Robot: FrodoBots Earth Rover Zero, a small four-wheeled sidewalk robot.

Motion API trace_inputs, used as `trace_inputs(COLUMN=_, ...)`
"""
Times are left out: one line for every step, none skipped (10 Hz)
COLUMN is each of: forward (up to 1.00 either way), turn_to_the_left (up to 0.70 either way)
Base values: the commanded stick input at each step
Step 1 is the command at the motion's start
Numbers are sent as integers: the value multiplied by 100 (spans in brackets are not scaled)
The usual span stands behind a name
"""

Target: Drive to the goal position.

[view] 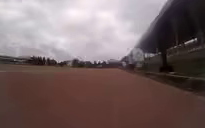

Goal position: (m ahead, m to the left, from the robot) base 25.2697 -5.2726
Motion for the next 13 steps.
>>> trace_inputs(forward=85, turn_to_the_left=0)
trace_inputs(forward=85, turn_to_the_left=0)
trace_inputs(forward=85, turn_to_the_left=0)
trace_inputs(forward=85, turn_to_the_left=0)
trace_inputs(forward=85, turn_to_the_left=0)
trace_inputs(forward=85, turn_to_the_left=0)
trace_inputs(forward=85, turn_to_the_left=0)
trace_inputs(forward=85, turn_to_the_left=0)
trace_inputs(forward=85, turn_to_the_left=0)
trace_inputs(forward=85, turn_to_the_left=0)
trace_inputs(forward=85, turn_to_the_left=0)
trace_inputs(forward=85, turn_to_the_left=0)
trace_inputs(forward=85, turn_to_the_left=0)
